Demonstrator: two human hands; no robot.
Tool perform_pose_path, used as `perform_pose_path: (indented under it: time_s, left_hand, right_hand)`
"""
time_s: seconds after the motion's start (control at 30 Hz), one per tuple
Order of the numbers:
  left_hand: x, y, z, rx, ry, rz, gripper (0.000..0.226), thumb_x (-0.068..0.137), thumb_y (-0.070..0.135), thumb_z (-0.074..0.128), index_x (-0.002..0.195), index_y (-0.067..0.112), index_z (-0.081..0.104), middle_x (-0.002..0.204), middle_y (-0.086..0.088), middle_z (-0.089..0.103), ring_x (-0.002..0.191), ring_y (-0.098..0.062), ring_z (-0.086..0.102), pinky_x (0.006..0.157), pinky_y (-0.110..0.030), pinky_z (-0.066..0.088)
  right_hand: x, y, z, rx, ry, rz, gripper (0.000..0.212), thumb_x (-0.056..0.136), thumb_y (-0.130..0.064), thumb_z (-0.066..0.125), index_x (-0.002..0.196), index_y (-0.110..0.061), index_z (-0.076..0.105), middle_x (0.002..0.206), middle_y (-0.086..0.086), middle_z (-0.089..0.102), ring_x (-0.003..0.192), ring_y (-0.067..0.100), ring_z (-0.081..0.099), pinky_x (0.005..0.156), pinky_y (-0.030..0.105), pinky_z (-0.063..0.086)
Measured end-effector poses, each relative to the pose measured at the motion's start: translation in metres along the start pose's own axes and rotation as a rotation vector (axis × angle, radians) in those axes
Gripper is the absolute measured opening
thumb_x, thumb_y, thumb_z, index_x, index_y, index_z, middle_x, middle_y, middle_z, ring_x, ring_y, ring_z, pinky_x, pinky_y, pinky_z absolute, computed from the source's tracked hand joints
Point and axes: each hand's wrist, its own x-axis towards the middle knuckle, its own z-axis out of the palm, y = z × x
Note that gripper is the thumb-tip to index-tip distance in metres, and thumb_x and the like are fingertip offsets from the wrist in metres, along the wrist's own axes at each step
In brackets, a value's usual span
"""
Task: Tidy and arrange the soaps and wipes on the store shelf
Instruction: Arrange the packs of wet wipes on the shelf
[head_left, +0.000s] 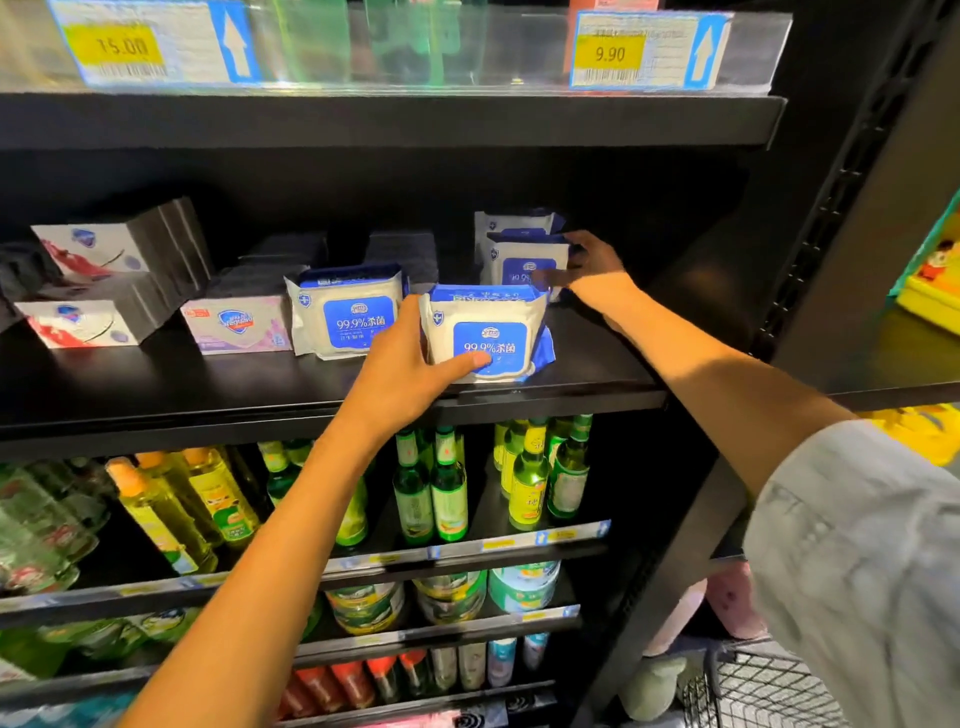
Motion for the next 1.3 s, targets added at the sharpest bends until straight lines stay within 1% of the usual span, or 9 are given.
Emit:
perform_pose_path:
  time_s: [0.13, 0.37, 0.57, 0.63, 0.73, 0.9, 0.97, 1.13, 1.3]
  left_hand:
    - [0.0, -0.003, 0.0, 0.016, 0.008, 0.008, 0.059, 0.082, 0.045, 0.084, 0.124, 0.024, 0.048, 0.116, 0.014, 0.068, 0.096, 0.007, 0.067, 0.067, -0.008, 0.053]
    - [0.001, -0.003, 0.001, 0.011, 0.017, 0.026, 0.06, 0.081, 0.047, 0.084, 0.125, 0.028, 0.047, 0.113, 0.019, 0.066, 0.096, 0.014, 0.064, 0.07, -0.007, 0.053]
    - [0.002, -0.004, 0.005, 0.028, 0.04, 0.042, 0.06, 0.08, 0.051, 0.083, 0.123, 0.028, 0.047, 0.118, 0.015, 0.068, 0.101, 0.004, 0.067, 0.072, -0.01, 0.054]
    - [0.002, -0.003, 0.005, 0.028, 0.042, 0.045, 0.06, 0.08, 0.051, 0.083, 0.122, 0.028, 0.047, 0.117, 0.015, 0.069, 0.1, 0.006, 0.066, 0.072, -0.009, 0.054]
    - [0.001, -0.001, 0.005, 0.032, 0.036, 0.046, 0.058, 0.081, 0.051, 0.082, 0.122, 0.03, 0.046, 0.116, 0.018, 0.066, 0.1, 0.01, 0.064, 0.073, -0.008, 0.053]
    - [-0.001, 0.002, 0.004, 0.027, 0.028, 0.027, 0.058, 0.083, 0.047, 0.082, 0.123, 0.03, 0.044, 0.113, 0.019, 0.063, 0.095, 0.01, 0.063, 0.067, -0.005, 0.051]
    - [-0.002, 0.002, 0.004, 0.015, 0.018, 0.021, 0.056, 0.084, 0.044, 0.082, 0.123, 0.03, 0.044, 0.112, 0.02, 0.062, 0.093, 0.012, 0.062, 0.066, -0.004, 0.05]
    - [-0.001, 0.002, 0.003, 0.002, 0.017, 0.014, 0.057, 0.086, 0.039, 0.082, 0.127, 0.031, 0.045, 0.117, 0.017, 0.063, 0.094, 0.01, 0.061, 0.066, -0.007, 0.05]
    - [0.009, 0.005, 0.012, 0.031, 0.046, 0.019, 0.053, 0.085, 0.033, 0.085, 0.123, 0.027, 0.049, 0.113, 0.016, 0.062, 0.091, 0.008, 0.06, 0.064, -0.005, 0.047]
  right_hand:
    - [0.021, 0.004, 0.012, -0.049, 0.052, -0.014, 0.072, 0.082, -0.013, 0.087, 0.142, -0.004, 0.047, 0.142, 0.017, 0.059, 0.127, 0.03, 0.061, 0.103, 0.046, 0.056]
    - [0.048, 0.013, 0.021, -0.073, 0.108, -0.051, 0.07, 0.081, -0.012, 0.088, 0.139, -0.004, 0.05, 0.136, 0.017, 0.064, 0.121, 0.03, 0.066, 0.099, 0.049, 0.058]
    - [0.058, 0.016, 0.024, -0.103, 0.104, -0.082, 0.069, 0.085, -0.011, 0.084, 0.143, -0.007, 0.046, 0.138, 0.015, 0.062, 0.12, 0.025, 0.066, 0.095, 0.043, 0.06]
    - [0.06, 0.017, 0.022, -0.116, 0.099, -0.084, 0.07, 0.086, -0.012, 0.084, 0.145, -0.007, 0.046, 0.139, 0.013, 0.062, 0.116, 0.02, 0.064, 0.09, 0.035, 0.062]
    - [0.06, 0.019, 0.021, -0.125, 0.1, -0.079, 0.071, 0.085, -0.013, 0.084, 0.145, -0.007, 0.047, 0.138, 0.011, 0.062, 0.111, 0.014, 0.062, 0.074, 0.017, 0.059]
    - [0.049, 0.018, 0.019, -0.126, 0.174, 0.01, 0.082, 0.083, -0.021, 0.088, 0.149, -0.011, 0.04, 0.145, 0.011, 0.06, 0.124, 0.025, 0.064, 0.095, 0.038, 0.059]
    - [0.041, 0.016, 0.015, -0.156, 0.188, 0.057, 0.086, 0.083, -0.024, 0.088, 0.152, -0.01, 0.037, 0.147, 0.012, 0.058, 0.129, 0.027, 0.061, 0.102, 0.04, 0.055]
    - [-0.007, 0.006, -0.003, -0.389, 0.097, 0.052, 0.068, 0.089, -0.027, 0.082, 0.146, -0.007, 0.05, 0.144, 0.015, 0.059, 0.129, 0.031, 0.059, 0.106, 0.038, 0.05]
    - [-0.077, -0.013, -0.025, -0.556, -0.067, 0.029, 0.038, 0.09, -0.04, 0.078, 0.118, -0.015, 0.076, 0.118, 0.003, 0.074, 0.11, 0.019, 0.068, 0.095, 0.033, 0.054]
